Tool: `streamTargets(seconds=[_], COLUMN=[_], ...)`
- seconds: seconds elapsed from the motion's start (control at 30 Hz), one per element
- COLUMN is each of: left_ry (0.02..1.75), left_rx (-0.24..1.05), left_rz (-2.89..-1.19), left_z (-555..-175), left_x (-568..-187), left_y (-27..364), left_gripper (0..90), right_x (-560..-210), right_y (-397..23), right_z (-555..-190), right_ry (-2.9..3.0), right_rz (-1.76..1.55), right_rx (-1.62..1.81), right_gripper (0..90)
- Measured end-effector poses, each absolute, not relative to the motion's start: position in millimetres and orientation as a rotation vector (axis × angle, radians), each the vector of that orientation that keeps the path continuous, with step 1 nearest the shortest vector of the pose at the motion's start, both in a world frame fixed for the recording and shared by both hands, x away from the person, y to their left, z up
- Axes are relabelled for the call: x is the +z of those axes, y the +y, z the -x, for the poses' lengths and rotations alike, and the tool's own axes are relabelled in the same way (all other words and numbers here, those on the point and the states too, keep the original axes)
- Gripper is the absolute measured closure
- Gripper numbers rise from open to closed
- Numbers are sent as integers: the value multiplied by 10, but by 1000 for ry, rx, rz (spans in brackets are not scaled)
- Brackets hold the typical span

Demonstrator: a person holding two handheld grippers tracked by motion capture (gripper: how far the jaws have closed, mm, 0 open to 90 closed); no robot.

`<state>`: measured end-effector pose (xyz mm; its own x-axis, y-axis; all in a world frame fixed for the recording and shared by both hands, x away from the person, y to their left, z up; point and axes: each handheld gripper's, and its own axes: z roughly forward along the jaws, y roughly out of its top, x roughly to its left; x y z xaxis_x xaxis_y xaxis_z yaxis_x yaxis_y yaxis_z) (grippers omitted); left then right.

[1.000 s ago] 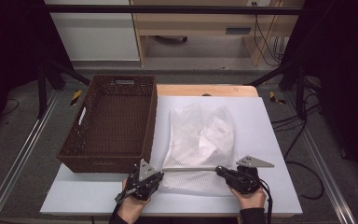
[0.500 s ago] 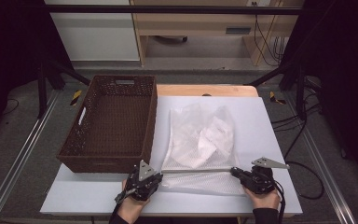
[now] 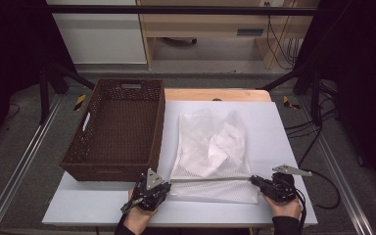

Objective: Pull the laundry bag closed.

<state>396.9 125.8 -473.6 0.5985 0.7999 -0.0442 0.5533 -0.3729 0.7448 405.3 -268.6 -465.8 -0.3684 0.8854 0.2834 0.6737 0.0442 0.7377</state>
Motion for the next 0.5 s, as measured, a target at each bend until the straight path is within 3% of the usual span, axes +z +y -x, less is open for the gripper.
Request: streamTargets(seconds=[0.23,0.4,0.5], left_ry=[1045,1033,1018], left_rx=[384,394,404], left_rz=[-2039,-2038,-2026], left_z=[-3982,-3993,-3993], left_x=[-4746,-4757,-4748], left_y=[1275,1277,1293], left_gripper=[848,740,620], right_x=[-4692,-4758,-4763], right_y=[-2679,-2656,-2653], right_z=[-4089,-4127,-4136], right_ry=[2071,2056,2033], right_rz=[-1553,-1518,-1483], right_rx=[1231,1139,1128], right_gripper=[841,642,560])
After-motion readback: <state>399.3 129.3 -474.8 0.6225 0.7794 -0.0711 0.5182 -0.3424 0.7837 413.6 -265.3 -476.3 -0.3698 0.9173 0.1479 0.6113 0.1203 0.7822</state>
